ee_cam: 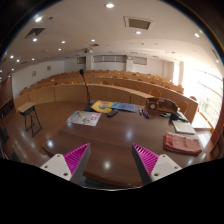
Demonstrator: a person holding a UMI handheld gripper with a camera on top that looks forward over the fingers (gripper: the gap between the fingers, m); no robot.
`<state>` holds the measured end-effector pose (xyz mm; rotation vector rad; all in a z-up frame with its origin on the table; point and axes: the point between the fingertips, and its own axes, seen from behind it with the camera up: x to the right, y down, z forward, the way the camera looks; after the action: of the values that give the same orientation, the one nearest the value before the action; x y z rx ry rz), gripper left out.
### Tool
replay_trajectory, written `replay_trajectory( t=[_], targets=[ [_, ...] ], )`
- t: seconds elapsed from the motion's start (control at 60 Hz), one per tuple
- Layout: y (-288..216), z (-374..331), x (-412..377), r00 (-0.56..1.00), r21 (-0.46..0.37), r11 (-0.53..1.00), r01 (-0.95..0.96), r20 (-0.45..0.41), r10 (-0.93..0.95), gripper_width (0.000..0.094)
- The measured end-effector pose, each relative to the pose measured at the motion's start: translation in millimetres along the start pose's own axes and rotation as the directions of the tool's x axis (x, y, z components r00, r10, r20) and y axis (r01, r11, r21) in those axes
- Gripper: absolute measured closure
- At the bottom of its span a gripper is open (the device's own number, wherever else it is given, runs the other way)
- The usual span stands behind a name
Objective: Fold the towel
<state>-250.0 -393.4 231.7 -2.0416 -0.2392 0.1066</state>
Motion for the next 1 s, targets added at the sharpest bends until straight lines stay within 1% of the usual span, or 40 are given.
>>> replay_trajectory(
  t=[0.183, 0.2, 0.317, 0.45, 0.7, 0.767, 0.933, 0.967, 1.0],
  targets=[
    [39, 24, 41, 0.999, -0.087, 0.996, -0.033, -0.016, 0.032, 0.0081],
    [42, 24, 35, 0.999, -0.098, 0.994, -0.038, -0.022, 0.036, 0.0081],
    [71, 58, 83, 0.995, -0.154, 0.985, -0.078, -0.073, 0.067, 0.008],
    [84, 104, 158, 0.982, -0.167, 0.978, -0.121, -0.161, 0.094, 0.0077],
    [80, 209, 326, 0.931, -0.142, 0.972, -0.188, -0.34, 0.13, 0.0083],
    [86, 237, 361, 0.918, -0.156, 0.968, -0.195, -0.377, 0.124, 0.0083],
    [113, 296, 407, 0.907, -0.218, 0.947, -0.237, -0.399, 0.135, 0.0092],
    [119, 302, 410, 0.909, -0.234, 0.941, -0.243, -0.394, 0.136, 0.0119],
    [127, 307, 410, 0.912, -0.256, 0.936, -0.243, -0.39, 0.13, 0.0179]
  ],
)
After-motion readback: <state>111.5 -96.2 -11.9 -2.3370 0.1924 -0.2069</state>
